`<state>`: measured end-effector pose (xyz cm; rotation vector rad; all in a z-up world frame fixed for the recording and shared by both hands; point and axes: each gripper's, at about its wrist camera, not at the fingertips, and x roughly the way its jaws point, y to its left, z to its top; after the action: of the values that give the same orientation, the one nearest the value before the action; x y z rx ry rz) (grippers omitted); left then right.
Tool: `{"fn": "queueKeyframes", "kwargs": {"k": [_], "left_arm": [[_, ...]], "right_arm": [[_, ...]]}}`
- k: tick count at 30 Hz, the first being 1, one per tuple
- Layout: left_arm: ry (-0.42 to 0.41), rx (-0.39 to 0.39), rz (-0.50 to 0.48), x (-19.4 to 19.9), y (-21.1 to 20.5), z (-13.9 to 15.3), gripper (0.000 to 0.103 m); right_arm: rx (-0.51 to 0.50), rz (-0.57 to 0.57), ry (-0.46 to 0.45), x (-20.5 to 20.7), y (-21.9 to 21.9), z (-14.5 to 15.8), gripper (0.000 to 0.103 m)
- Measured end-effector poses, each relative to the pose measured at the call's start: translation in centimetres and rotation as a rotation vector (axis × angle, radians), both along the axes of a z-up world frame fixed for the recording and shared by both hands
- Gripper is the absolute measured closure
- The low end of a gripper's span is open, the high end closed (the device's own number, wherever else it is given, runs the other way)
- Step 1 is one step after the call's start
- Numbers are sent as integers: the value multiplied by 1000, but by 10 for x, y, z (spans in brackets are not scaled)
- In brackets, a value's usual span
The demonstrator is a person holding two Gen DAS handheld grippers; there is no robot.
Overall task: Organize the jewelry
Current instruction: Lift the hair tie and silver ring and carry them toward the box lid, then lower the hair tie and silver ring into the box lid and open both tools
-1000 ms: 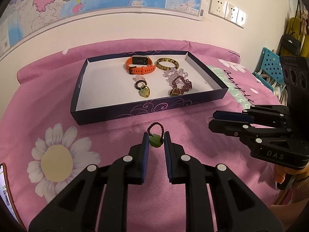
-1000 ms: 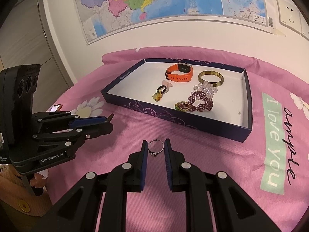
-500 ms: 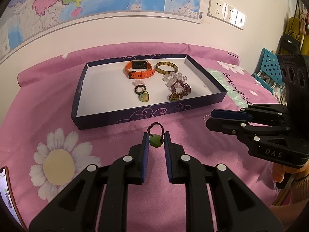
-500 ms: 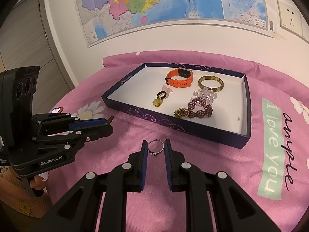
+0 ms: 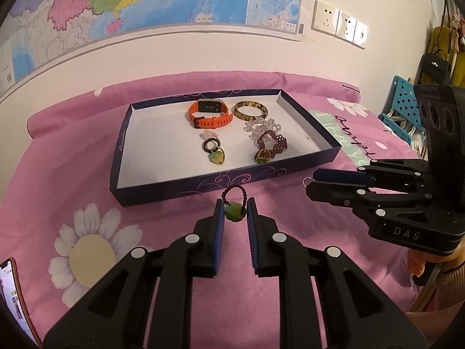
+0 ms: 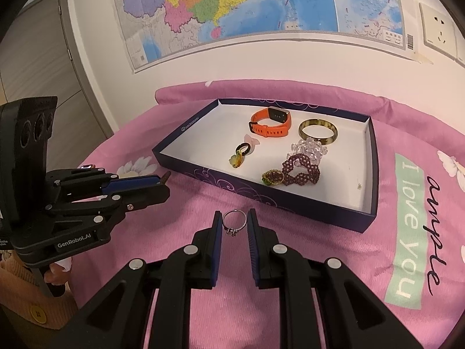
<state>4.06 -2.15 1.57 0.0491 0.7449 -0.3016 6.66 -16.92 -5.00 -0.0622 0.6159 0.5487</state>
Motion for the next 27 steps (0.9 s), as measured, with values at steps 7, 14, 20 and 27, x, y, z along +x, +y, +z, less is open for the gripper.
{"fn": "queueKeyframes", "kwargs": {"k": [7,14,20,27], "left_arm": [[-20,6,3,4,-1,6,87],[-28,7,0,7,-3,8,87],[-23,-6,2,14,-2,8,87],[-28,-4,3,20,-2,10,87]], "right_arm": [[1,3,-12,3,0,4,88],[-1,6,-18,7,1,6,88],[5,12,-20,11,1,9,88],[12,9,-28,17,-1,13,88]]}}
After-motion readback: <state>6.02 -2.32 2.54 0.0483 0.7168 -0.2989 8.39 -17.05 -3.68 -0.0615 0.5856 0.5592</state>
